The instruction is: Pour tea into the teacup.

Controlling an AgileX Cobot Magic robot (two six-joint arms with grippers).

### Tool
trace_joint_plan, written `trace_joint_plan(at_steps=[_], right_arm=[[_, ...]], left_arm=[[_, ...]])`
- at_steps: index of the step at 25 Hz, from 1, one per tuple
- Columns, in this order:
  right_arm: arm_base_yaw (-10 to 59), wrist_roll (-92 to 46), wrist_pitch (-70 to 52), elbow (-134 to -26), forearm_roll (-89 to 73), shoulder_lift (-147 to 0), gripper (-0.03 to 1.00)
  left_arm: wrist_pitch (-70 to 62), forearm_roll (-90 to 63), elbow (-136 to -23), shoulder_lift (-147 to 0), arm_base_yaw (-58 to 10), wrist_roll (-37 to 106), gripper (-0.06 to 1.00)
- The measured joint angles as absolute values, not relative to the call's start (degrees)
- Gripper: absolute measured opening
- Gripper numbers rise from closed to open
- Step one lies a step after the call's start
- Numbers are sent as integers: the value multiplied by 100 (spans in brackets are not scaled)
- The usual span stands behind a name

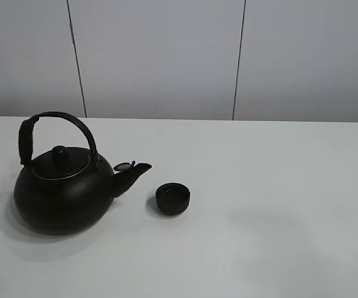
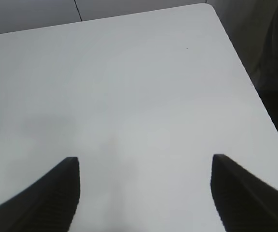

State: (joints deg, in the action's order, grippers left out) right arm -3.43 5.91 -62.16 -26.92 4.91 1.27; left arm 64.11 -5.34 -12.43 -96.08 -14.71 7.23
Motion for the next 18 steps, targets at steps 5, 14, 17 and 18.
trace_joint_plan(at_steps=[5,14,17,18], right_arm=[[-343,591,-6216,-2692,491,127,52],[-343,591,-6216,-2692,491,127,52],[-343,591,-6216,-2692,491,127,52],[-343,591,-6216,-2692,491,127,52]], left_arm=[[4227,-186,-1818,-9008,-727,77,29],[389,1083,-3832,-8084,105,-1655,30],[-191,1083,-4171,-7882,485,-1682,30],[-365,1083,-4277,-7835,640,-1682,30]])
